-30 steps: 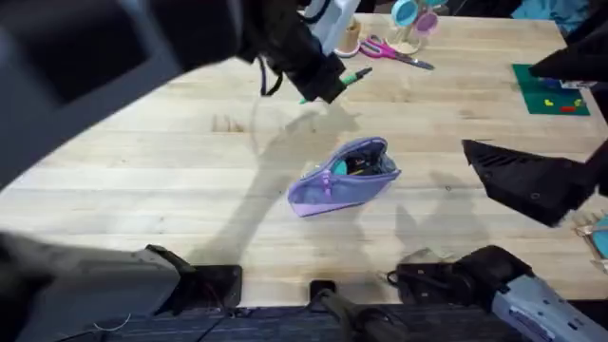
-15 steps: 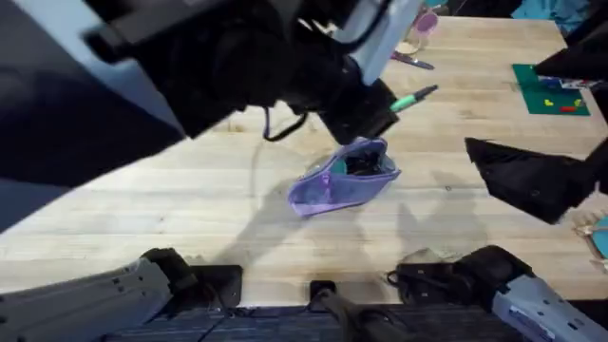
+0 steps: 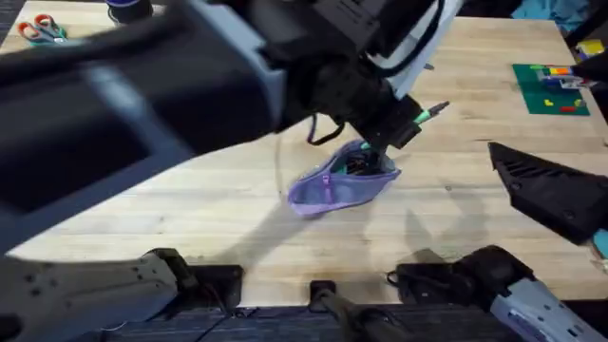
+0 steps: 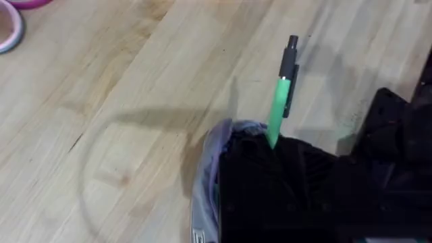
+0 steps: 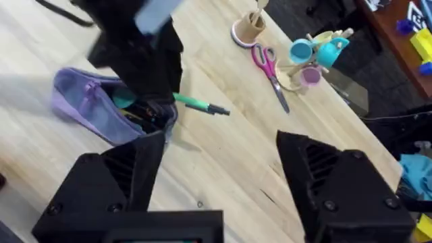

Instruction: Unzip the bag, pick up the pens from the table one at a time and place them inside, then zip the bag closed.

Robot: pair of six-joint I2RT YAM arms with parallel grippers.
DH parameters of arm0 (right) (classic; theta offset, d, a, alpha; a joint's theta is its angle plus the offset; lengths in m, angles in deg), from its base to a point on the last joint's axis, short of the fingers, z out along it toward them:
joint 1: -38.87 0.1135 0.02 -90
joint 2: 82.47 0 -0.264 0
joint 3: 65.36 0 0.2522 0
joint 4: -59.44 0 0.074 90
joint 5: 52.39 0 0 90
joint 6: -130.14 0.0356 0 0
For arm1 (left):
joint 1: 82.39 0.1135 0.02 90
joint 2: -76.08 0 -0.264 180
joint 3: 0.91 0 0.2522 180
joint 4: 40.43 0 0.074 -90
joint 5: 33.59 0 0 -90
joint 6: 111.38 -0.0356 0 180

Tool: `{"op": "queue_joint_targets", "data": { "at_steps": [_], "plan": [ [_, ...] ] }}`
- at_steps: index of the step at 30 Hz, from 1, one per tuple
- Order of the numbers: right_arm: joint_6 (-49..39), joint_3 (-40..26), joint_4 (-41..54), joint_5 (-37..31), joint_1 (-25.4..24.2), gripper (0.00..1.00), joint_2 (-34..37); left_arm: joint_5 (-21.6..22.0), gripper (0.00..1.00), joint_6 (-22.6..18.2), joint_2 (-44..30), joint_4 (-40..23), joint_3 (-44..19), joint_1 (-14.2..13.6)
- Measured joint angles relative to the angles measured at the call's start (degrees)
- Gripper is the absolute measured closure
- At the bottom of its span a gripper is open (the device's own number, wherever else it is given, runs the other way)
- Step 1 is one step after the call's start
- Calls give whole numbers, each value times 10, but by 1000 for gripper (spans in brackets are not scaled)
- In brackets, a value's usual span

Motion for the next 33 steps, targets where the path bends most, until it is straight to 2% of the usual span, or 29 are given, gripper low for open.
{"op": "queue_joint_targets", "data": {
  "at_steps": [6, 14, 23, 33],
  "plan": [
    [0, 0, 0, -6, 0, 5, 0, -23, 957, -22, -52, 1, 0, 0],
    [0, 0, 0, -7, 0, 6, 0, -30, 957, -73, -113, -73, 0, 0],
    [0, 0, 0, -10, 0, 6, 0, 47, 957, -119, -128, -146, 0, 0],
    [0, 0, -1, -10, 0, 5, 0, 60, 952, -137, -128, -159, 0, -2]
  ]
}}
